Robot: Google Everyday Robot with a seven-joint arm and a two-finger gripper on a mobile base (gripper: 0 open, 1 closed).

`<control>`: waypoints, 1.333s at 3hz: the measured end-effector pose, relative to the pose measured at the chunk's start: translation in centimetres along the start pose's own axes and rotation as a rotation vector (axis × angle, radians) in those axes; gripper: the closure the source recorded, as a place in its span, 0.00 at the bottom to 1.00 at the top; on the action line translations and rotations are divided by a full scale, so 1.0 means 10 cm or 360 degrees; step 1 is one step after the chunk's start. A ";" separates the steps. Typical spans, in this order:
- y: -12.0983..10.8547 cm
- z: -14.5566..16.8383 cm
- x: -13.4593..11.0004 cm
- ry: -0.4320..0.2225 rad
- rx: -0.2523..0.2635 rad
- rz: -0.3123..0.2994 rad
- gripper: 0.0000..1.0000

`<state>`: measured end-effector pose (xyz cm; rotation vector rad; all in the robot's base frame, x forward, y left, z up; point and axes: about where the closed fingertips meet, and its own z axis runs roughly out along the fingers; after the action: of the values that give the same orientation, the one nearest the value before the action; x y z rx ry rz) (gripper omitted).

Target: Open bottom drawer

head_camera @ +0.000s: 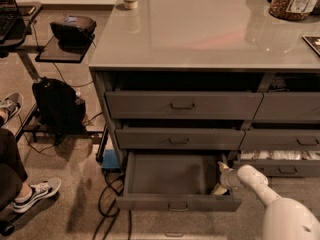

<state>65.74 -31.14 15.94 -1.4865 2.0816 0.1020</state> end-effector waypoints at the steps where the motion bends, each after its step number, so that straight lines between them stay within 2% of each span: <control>1: -0.14 -0.41 -0.08 0.0017 0.0180 -0.0173 0.00; 2: 0.08 -0.62 -0.23 0.0011 0.0227 -0.0293 0.00; 3: 0.53 -0.62 -0.39 -0.0020 0.0137 -0.0360 0.00; 4: 0.79 -0.63 -0.43 -0.0048 0.0052 -0.0361 0.00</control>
Offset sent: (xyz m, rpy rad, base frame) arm -0.1043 0.0685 0.0624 -0.1071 -0.1867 0.2179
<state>57.09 -26.88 21.24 -1.6786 1.8680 0.0027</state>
